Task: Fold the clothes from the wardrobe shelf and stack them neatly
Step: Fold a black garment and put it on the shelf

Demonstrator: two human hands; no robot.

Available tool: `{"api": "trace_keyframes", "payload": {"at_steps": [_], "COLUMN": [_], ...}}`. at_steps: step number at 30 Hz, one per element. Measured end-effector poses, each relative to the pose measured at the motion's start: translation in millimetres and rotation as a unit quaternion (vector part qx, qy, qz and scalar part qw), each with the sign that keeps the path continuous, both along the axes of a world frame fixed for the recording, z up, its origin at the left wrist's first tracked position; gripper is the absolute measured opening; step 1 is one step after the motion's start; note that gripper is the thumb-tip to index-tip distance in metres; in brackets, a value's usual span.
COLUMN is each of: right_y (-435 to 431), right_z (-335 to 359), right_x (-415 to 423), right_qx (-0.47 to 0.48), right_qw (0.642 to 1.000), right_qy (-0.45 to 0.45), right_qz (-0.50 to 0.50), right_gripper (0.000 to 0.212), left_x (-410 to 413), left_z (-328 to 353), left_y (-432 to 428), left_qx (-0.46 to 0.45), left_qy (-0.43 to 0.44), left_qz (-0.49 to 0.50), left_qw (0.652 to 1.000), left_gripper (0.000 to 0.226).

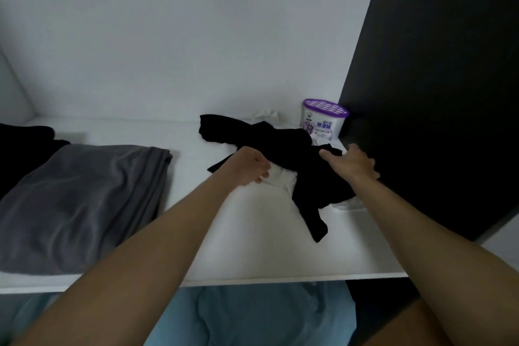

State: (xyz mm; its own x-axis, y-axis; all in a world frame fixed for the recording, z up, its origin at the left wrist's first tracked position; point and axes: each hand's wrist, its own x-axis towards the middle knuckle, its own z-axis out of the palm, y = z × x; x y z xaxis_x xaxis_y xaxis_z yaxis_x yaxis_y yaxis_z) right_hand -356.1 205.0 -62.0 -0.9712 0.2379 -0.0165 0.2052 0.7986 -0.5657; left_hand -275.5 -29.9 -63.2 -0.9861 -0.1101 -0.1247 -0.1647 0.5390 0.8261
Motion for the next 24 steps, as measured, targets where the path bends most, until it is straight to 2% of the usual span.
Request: {"api": "trace_keyframes", "payload": {"at_steps": [3,6,8,11,17,19,21,22,24], "right_y": [-1,-3,-2,-1,-2,-5,-11,-15,-24], "right_z": [-10,-15,-15,-17,-14,-5,10,17,28], "right_x": [-15,-24,-29,-34,-31,-22,-6,5,35], "right_qx": [0.013,0.024,0.051,0.094,0.113,0.075,-0.021,-0.059,-0.075], "right_qw": [1.000,0.995,0.988,0.976,0.969,0.964,0.952,0.941,0.923], "right_qy": [0.012,0.100,0.144,0.191,0.209,0.240,0.275,0.294,0.307], "right_qz": [0.015,0.015,0.026,0.052,0.072,0.091,0.132,0.159,0.218], "right_gripper": [0.059,0.028,0.019,0.019,0.014,0.013,0.016,0.018,0.018], "left_x": [0,-3,-7,-9,-2,0,1,2,4], "left_z": [3,18,26,32,29,32,36,38,38], "left_y": [0,-3,-6,-3,10,10,12,14,19], "left_qx": [0.020,0.014,0.033,0.073,0.108,0.110,0.154,0.198,0.319], "left_qy": [-0.023,-0.042,-0.054,-0.067,-0.139,-0.155,-0.182,-0.200,-0.217], "left_qz": [0.006,0.024,0.037,0.021,-0.015,-0.023,-0.034,-0.039,-0.044], "left_qw": [1.000,0.999,0.997,0.995,0.984,0.982,0.971,0.959,0.922], "left_gripper": [0.014,0.018,0.019,0.020,0.026,0.031,0.042,0.051,0.066]}}
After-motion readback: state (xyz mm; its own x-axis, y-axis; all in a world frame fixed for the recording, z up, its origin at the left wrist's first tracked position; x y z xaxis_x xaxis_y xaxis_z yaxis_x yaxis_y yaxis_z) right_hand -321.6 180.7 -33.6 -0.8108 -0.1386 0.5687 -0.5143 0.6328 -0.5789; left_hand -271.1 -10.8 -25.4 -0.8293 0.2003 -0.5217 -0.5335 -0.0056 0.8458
